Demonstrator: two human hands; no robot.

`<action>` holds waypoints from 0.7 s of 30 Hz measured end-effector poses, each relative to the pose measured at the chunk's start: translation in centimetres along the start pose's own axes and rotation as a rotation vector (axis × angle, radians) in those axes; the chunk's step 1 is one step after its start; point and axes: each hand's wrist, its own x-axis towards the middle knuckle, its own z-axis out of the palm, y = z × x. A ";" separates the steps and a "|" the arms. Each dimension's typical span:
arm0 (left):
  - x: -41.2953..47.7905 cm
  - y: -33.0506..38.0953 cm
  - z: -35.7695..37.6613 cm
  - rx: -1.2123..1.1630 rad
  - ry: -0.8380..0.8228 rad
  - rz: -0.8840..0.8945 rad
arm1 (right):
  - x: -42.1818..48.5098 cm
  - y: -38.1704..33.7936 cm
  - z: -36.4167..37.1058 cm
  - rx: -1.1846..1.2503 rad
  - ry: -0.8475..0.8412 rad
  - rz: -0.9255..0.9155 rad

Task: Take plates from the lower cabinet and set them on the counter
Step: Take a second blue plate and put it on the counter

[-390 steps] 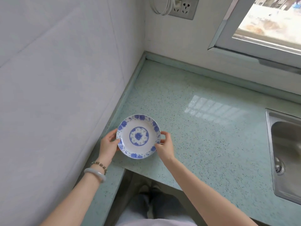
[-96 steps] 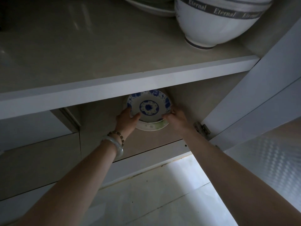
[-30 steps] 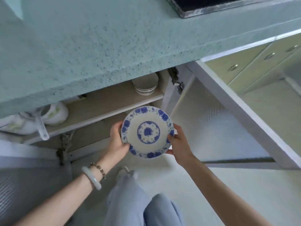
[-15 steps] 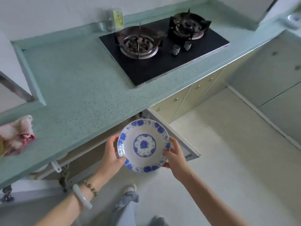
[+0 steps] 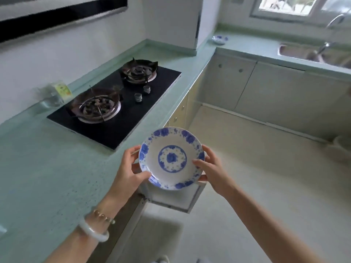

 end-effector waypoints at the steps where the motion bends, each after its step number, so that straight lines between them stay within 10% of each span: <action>1: 0.7 0.5 0.8 -0.033 -0.044 -0.004 | -0.3 -0.3 -0.9 0.016 0.028 -0.010; 21: 17.6 4.4 28.5 -0.203 -0.422 -0.108 | 1.8 -6.7 -27.4 0.107 0.433 -0.085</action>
